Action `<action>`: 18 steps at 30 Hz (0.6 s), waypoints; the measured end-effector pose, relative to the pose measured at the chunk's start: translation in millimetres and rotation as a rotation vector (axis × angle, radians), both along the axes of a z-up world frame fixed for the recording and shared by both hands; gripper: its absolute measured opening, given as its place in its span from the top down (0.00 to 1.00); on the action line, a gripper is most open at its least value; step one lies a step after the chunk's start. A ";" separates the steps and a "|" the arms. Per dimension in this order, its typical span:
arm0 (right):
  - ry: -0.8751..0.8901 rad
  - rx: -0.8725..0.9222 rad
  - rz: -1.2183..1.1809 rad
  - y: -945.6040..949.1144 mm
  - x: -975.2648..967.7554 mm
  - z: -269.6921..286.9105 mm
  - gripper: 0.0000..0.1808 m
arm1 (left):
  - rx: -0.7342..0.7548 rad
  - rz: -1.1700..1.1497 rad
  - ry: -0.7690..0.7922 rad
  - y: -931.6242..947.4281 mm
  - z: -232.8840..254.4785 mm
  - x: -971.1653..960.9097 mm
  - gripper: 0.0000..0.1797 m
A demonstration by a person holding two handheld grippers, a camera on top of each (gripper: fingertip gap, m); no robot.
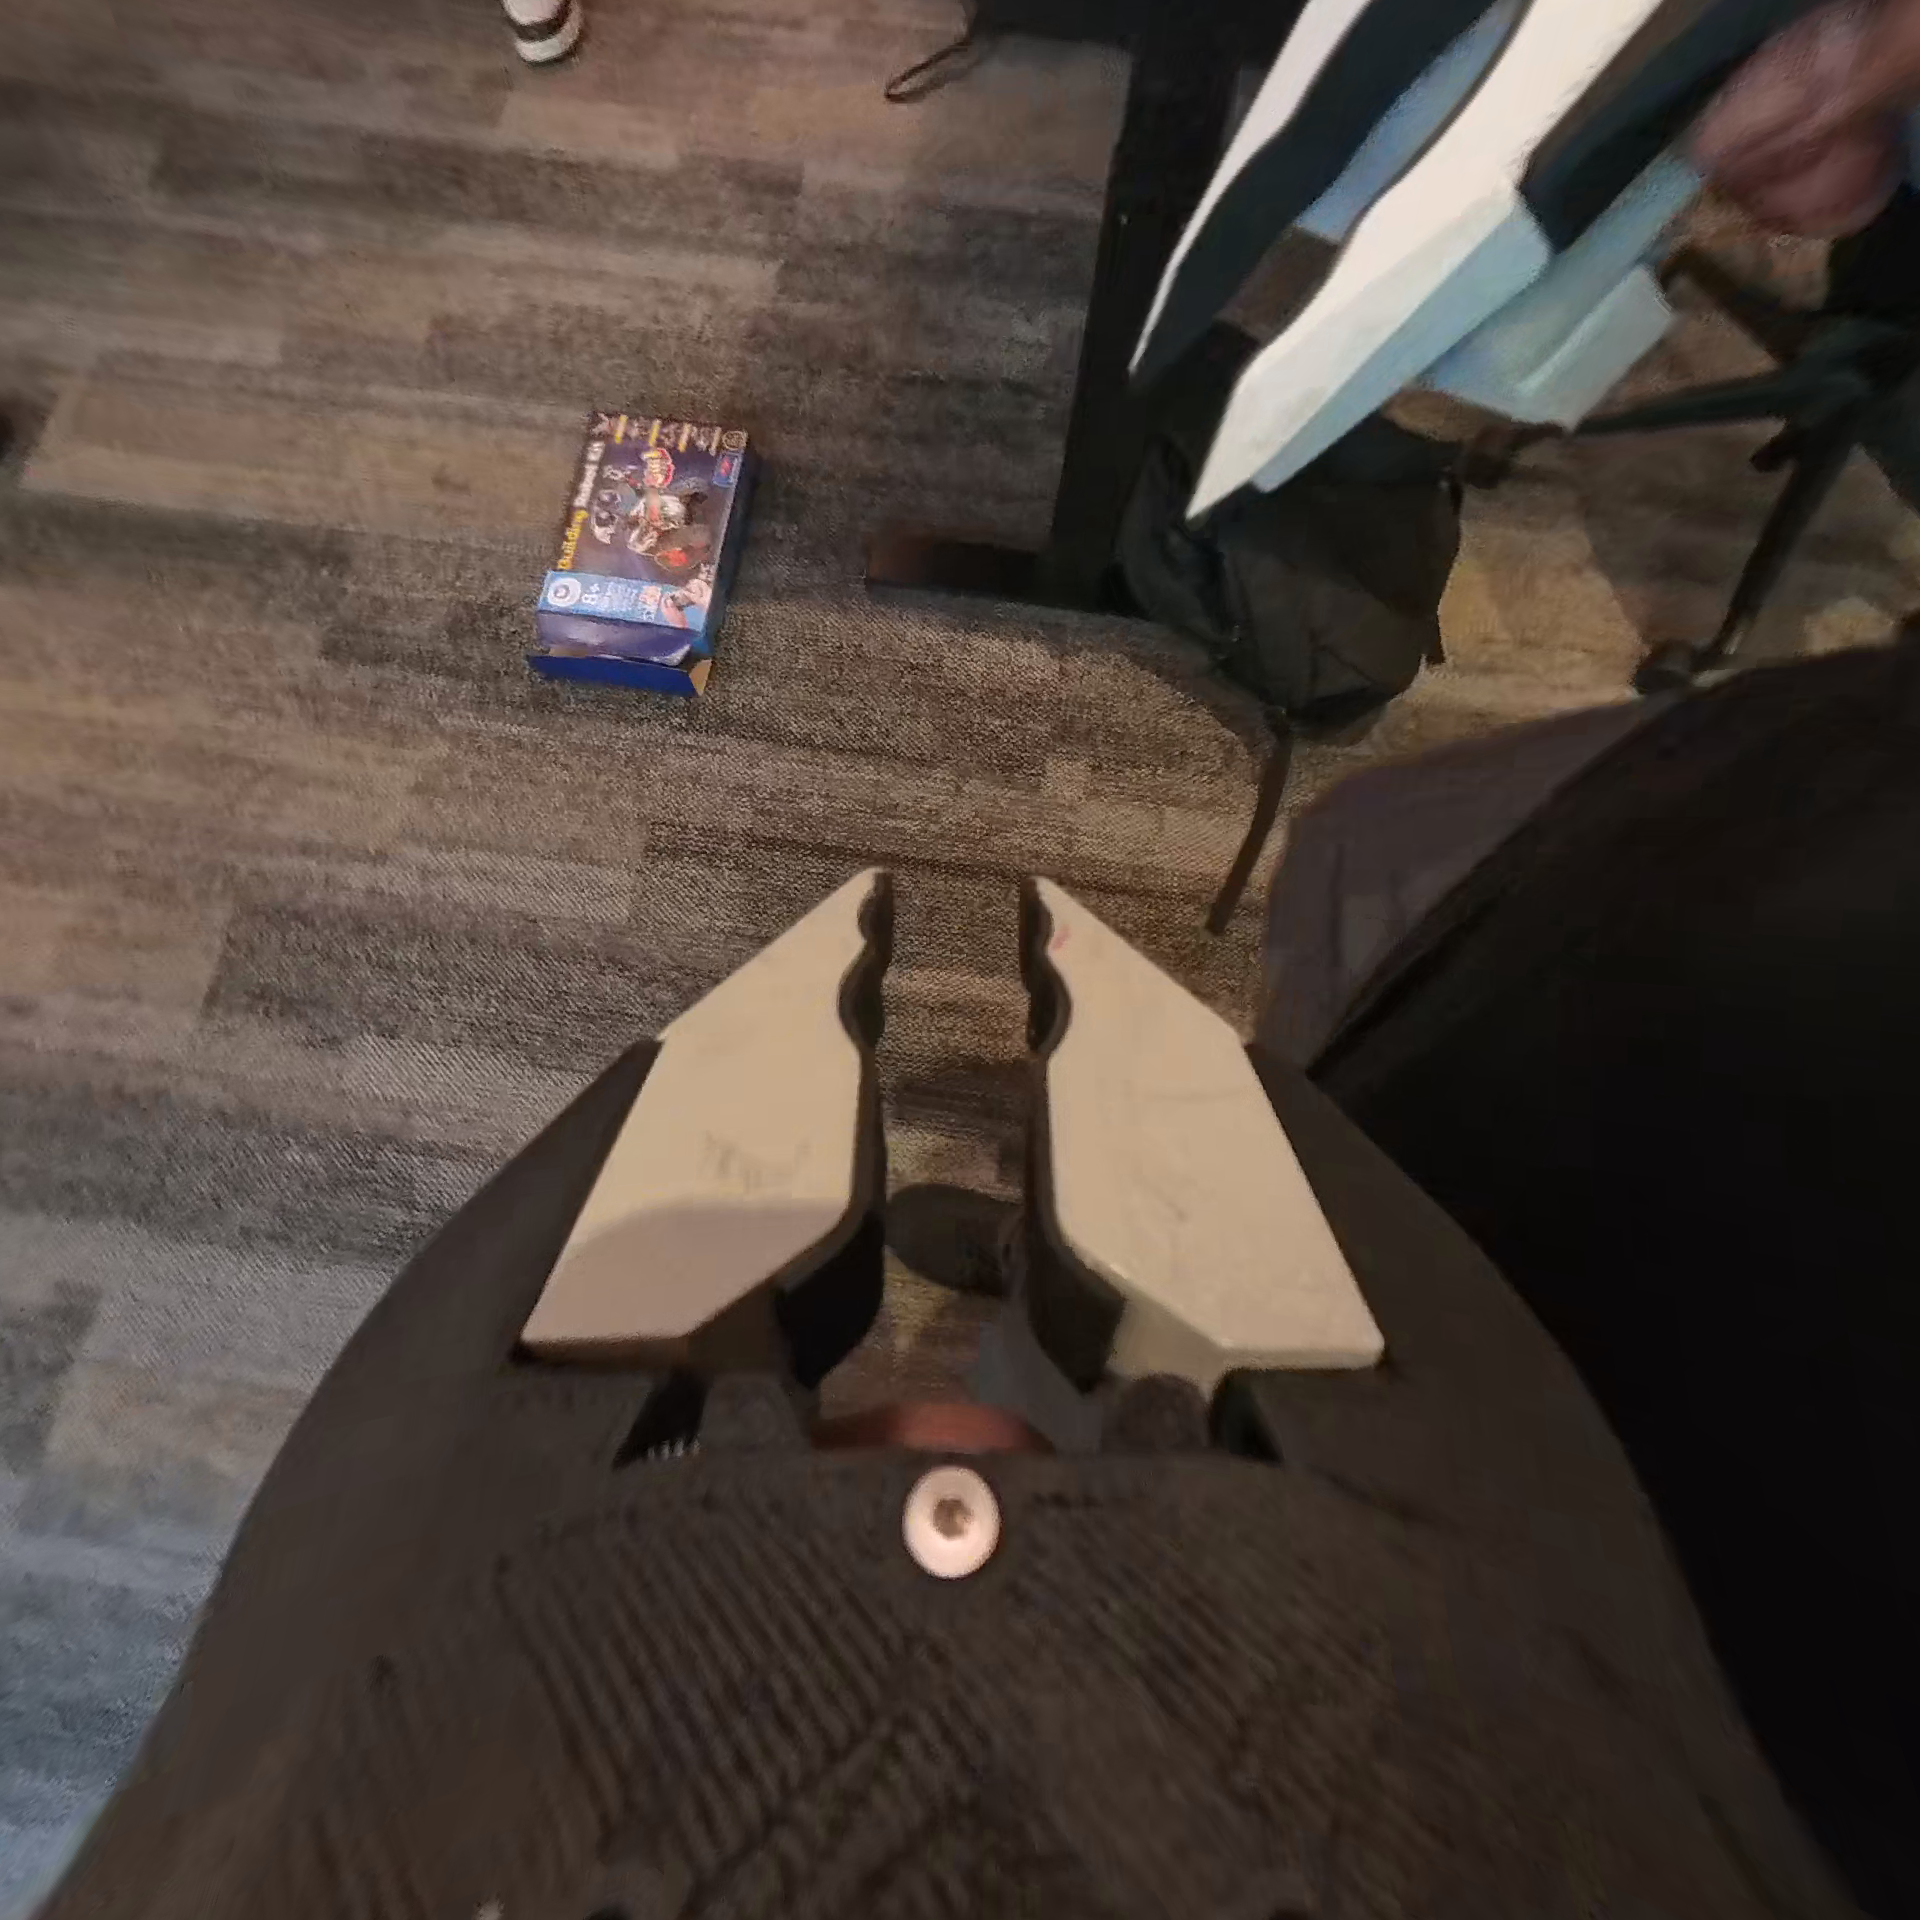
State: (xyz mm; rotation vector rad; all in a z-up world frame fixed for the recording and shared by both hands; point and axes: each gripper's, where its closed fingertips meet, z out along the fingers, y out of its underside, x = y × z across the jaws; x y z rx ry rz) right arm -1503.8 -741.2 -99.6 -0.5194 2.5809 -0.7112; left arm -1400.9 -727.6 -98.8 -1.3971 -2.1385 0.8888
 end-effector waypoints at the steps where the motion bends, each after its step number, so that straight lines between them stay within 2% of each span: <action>1: 0.000 -0.010 -0.035 -13.2 1.2 2.4 0.73 | 0.006 -0.030 0.008 -17.5 2.2 2.5 0.88; 9: 0.037 0.002 -0.146 -117.8 -7.9 -8.2 0.74 | 0.037 -0.189 -0.020 -144.8 -3.7 7.7 0.86; 15: 0.010 0.033 -0.117 -211.5 -20.8 -40.6 0.72 | 0.092 -0.101 -0.059 -231.4 -24.8 0.3 0.87; 18: 0.025 0.041 -0.037 -262.6 -28.3 -62.4 0.72 | 0.090 -0.047 -0.121 -272.5 -33.1 7.3 0.84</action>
